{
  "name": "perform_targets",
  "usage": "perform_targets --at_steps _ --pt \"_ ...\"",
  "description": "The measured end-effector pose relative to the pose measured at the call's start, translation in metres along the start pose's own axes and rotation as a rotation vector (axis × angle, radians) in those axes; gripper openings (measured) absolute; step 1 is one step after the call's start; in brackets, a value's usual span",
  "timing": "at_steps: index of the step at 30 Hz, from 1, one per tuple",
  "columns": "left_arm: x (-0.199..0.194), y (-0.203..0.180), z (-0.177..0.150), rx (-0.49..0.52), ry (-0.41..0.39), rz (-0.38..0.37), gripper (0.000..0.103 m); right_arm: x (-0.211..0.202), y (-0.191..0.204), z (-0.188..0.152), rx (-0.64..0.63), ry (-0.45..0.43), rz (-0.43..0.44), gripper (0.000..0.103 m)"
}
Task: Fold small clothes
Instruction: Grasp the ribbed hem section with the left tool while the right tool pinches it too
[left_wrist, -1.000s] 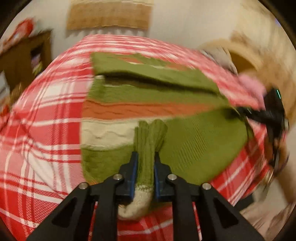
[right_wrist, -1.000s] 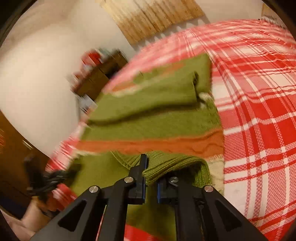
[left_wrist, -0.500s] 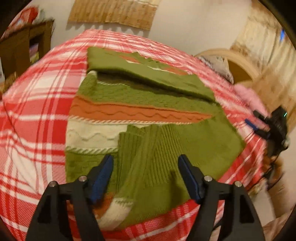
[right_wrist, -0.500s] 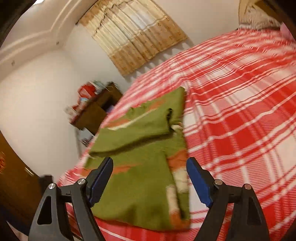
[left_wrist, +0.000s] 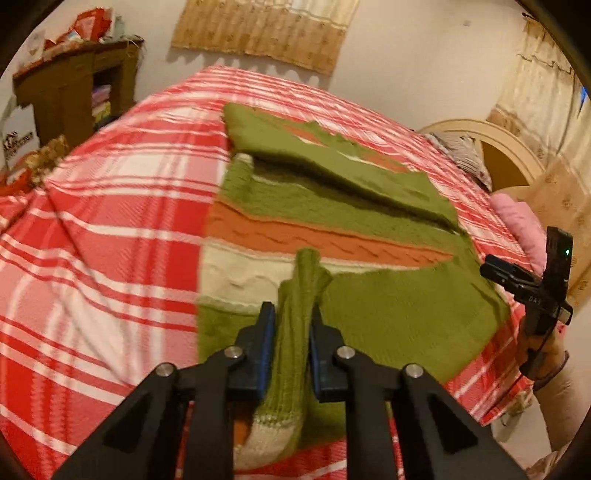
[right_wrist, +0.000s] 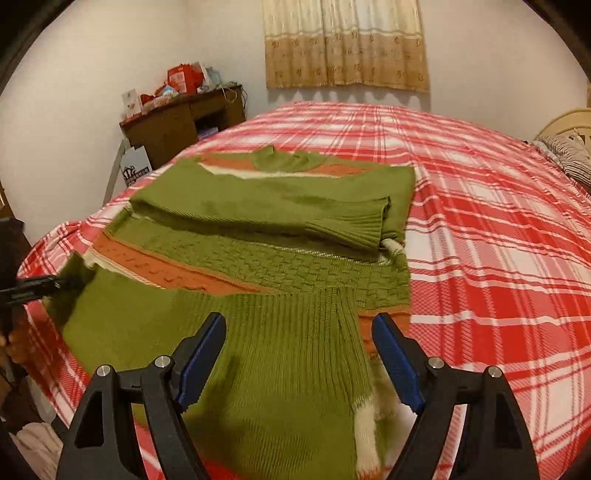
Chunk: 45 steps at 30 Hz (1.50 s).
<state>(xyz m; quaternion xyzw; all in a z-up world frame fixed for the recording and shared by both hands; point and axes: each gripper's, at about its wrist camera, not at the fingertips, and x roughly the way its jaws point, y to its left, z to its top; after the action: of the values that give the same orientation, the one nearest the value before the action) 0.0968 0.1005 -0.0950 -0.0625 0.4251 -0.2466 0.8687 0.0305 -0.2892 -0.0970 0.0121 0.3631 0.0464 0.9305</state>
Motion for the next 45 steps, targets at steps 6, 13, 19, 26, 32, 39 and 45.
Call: perform_targets --at_steps 6,13,19,26,32,39,45 --pt "0.013 -0.011 0.001 0.025 0.063 -0.081 0.051 0.018 0.0 -0.009 -0.021 0.059 -0.02 0.076" --pt "0.013 -0.016 -0.002 0.069 0.028 -0.013 0.014 0.018 0.009 -0.008 -0.071 0.068 -0.015 0.025" --pt "-0.011 0.007 -0.006 -0.04 0.001 -0.055 0.007 0.001 0.012 -0.003 -0.039 0.034 0.0 0.012" --pt "-0.033 -0.006 0.024 -0.026 -0.105 -0.064 0.007 -0.044 0.018 0.014 -0.011 -0.092 -0.003 0.011" --pt "-0.019 -0.02 0.031 0.093 -0.055 0.018 0.008 -0.044 0.029 0.018 -0.061 -0.092 -0.024 0.011" --pt "-0.009 -0.006 0.01 0.098 0.005 0.07 0.031 -0.033 0.013 0.005 0.017 -0.042 0.007 0.011" --pt "-0.002 -0.014 0.006 0.126 0.01 0.071 0.047 -0.028 0.013 0.001 0.024 -0.022 0.005 0.011"
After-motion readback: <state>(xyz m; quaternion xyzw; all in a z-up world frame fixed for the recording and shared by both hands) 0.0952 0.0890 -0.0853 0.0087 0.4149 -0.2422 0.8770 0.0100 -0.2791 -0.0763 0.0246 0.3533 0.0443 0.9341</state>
